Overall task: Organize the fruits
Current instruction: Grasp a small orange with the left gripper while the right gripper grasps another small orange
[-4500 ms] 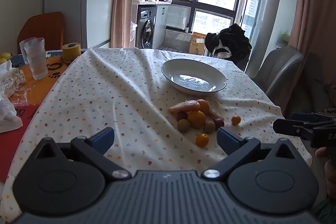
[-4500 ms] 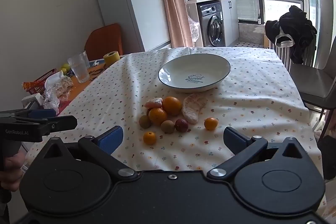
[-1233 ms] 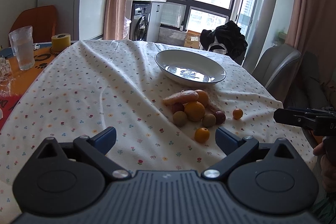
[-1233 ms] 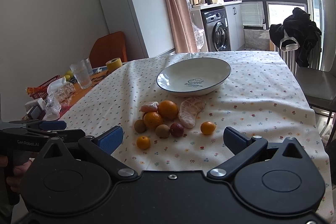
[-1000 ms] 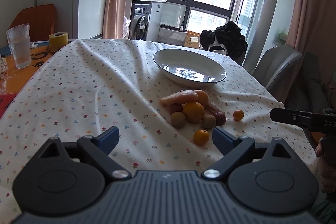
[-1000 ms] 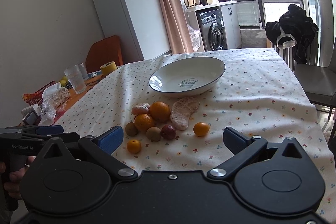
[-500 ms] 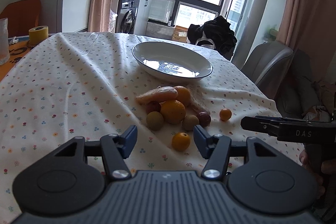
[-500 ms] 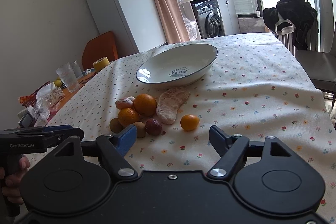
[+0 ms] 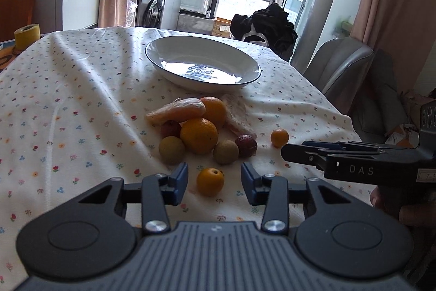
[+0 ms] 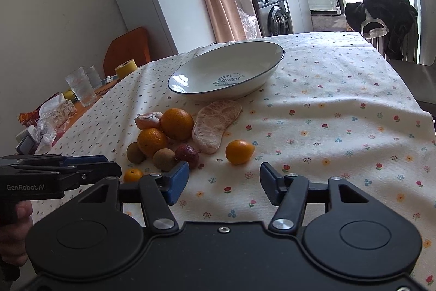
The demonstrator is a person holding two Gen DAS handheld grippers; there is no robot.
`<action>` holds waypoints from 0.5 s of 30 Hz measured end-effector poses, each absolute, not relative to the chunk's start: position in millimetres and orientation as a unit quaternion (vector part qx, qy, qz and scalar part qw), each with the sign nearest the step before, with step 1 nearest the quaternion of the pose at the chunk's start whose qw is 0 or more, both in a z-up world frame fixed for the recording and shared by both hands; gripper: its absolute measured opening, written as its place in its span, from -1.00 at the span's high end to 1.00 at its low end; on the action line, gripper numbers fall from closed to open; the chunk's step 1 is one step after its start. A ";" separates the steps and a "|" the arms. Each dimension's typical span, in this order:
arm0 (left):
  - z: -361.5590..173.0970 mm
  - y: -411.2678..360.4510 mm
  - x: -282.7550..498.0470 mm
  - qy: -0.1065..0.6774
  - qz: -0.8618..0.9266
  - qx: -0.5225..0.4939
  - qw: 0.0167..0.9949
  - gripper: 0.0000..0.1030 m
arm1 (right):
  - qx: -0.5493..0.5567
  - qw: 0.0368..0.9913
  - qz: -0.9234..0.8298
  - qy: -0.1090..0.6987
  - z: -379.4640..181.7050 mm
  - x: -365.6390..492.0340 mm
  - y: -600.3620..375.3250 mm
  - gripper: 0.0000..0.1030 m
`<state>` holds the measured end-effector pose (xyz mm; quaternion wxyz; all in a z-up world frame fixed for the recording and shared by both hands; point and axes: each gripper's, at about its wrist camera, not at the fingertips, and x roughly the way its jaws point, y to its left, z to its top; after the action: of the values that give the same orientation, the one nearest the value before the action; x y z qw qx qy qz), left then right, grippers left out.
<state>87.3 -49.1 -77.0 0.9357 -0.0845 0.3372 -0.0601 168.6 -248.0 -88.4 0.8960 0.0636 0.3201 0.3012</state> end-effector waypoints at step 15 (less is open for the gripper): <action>-80.7 -32.7 86.8 0.339 -0.033 -0.103 0.934 0.57 | 0.036 0.897 0.295 0.328 -93.2 183.9 -237.8 0.00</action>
<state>86.8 -32.7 -80.7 0.9344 -0.1032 0.3393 -0.0329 183.9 -237.8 -93.2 0.8967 0.0360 0.3281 0.2949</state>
